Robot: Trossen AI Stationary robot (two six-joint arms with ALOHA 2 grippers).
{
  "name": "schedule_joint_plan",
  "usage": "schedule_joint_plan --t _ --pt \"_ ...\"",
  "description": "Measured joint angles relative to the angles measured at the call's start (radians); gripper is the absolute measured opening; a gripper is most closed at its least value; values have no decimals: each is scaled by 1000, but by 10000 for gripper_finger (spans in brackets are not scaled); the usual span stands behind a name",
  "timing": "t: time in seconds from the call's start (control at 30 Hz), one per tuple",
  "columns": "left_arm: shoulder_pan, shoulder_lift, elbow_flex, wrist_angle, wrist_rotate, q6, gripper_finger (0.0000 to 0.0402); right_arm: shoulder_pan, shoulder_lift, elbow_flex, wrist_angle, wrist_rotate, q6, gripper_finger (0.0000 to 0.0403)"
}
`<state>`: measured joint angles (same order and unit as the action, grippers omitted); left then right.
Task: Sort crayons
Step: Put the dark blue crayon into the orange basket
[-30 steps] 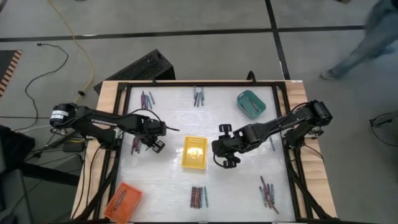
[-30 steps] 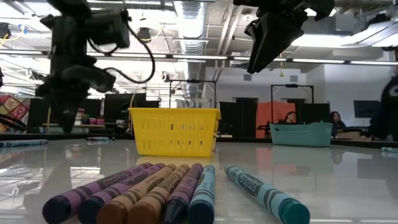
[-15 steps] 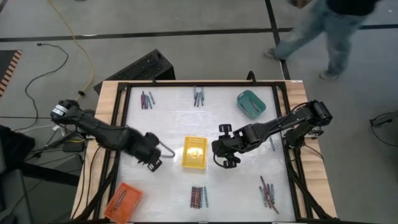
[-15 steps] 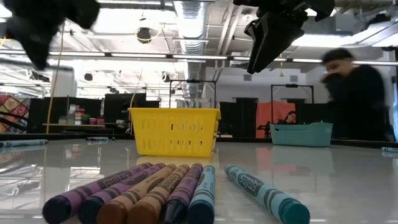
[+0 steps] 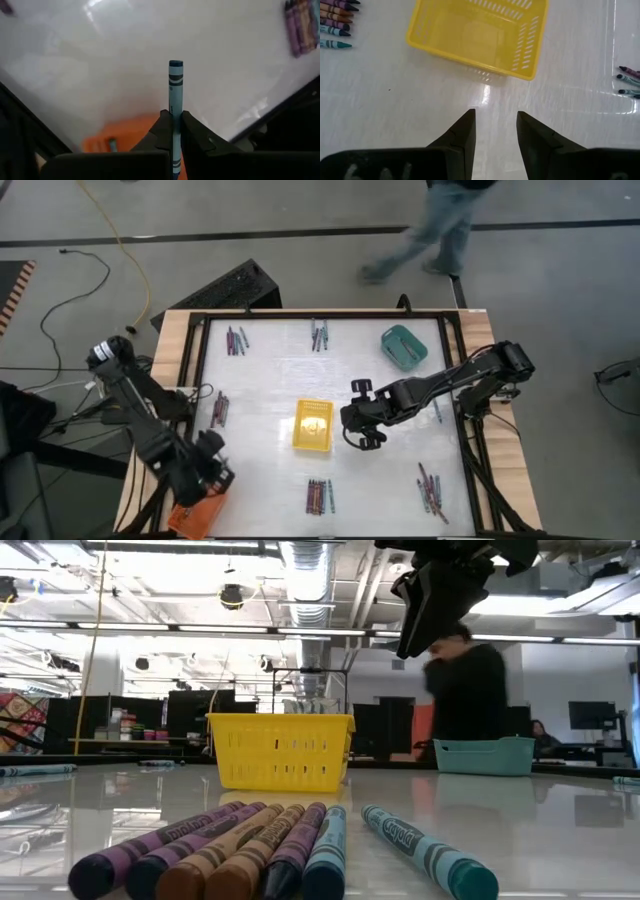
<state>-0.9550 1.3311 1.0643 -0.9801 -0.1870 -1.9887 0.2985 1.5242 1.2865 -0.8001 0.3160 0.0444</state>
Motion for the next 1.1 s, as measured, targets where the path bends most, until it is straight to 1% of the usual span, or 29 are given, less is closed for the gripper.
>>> schedule_joint_plan --t 0.13,0.37,0.7,0.93,1.1 --pt "-48 64 1 64 51 -67 0 0 0 0 1 0 0 136" --pt "-81 150 1 151 98 -91 0 0 0 0 16 0 -1 136" --pt "-144 226 54 156 104 -163 0 0 0 0 18 0 7 136" --pt "-145 257 65 156 130 -167 0 -8 0 0 19 0 7 136" --pt "-151 258 65 155 130 -168 0 -14 0 0 19 0 7 136"
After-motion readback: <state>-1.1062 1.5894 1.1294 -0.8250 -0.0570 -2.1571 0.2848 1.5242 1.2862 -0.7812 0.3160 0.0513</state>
